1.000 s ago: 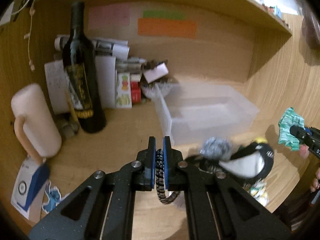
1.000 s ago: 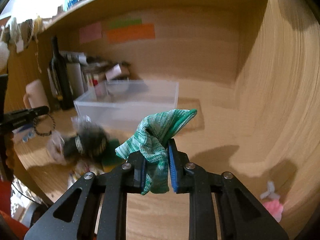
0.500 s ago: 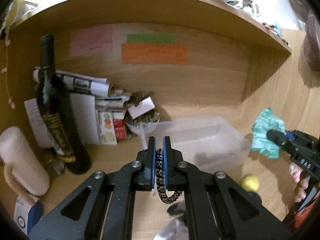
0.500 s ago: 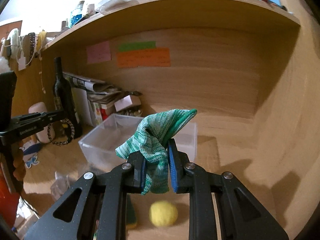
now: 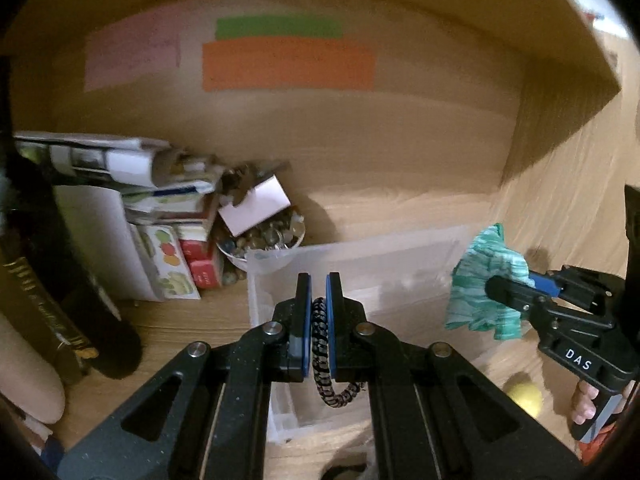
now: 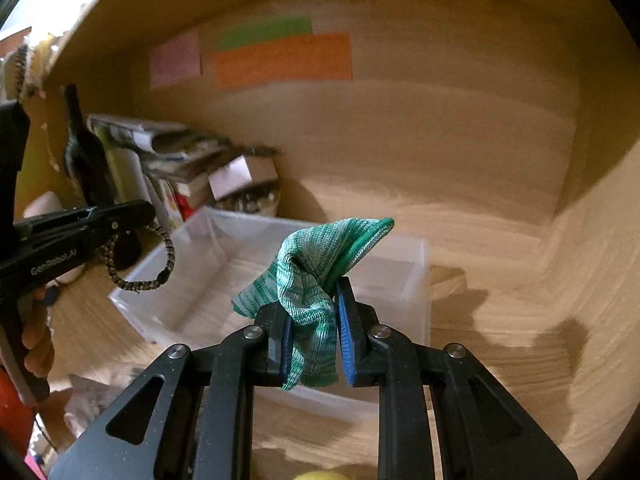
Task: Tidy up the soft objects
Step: 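Carry bracelet and green glove into the clear box and open both tools, then grasp the white cloth bag with the left tool while the right tool grasps the yellow ball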
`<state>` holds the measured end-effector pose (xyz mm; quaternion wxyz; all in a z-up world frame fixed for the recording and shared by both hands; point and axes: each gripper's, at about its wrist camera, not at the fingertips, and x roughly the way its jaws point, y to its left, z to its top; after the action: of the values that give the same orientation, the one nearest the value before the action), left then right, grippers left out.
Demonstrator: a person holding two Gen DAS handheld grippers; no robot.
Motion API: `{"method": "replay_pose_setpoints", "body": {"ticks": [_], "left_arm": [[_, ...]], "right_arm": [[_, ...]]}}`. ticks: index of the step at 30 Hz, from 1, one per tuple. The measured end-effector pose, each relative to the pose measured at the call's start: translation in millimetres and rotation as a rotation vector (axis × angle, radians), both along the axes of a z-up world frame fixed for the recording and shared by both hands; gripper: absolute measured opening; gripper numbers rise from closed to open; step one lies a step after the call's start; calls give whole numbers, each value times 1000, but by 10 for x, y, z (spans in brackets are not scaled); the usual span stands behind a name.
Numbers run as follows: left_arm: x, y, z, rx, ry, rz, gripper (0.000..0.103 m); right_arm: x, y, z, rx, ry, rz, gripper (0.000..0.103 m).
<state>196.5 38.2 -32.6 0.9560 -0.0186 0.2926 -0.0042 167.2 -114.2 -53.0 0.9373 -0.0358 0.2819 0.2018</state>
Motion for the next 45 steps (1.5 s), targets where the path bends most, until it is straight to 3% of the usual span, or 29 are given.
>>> {"method": "replay_pose_setpoints", "body": {"ticks": [9,14,18,23,29,34,39,45], "left_arm": [[328,-115,-347,25,151,-44,6],[349,-133,-405,41,160,-53,6],[294,-146,-359,53,140,-49,19],[200,-174,-268,74,93,-50,42],[-55,-191,-64,82,15,-44,68],[-328,-197,89,95,-58,-28,96],[-630,-162,131,92,-94,-30,102],[-940,-72,-24,59,-64,-18,103]], "right_arm": [[170,80,-144,-67,64,4,21],[187,115,-156,-82,72,16,21],[164,126,-169,-90,68,14,29],[86,95,-91,-89,19,-6,66],[-131,-2,118,-66,-56,-22,77],[-395,-88,274,-52,-122,-30,84],[-659,-240,317,-33,-154,-39,94],[-891,-391,179,-41,-140,-64,95]]}}
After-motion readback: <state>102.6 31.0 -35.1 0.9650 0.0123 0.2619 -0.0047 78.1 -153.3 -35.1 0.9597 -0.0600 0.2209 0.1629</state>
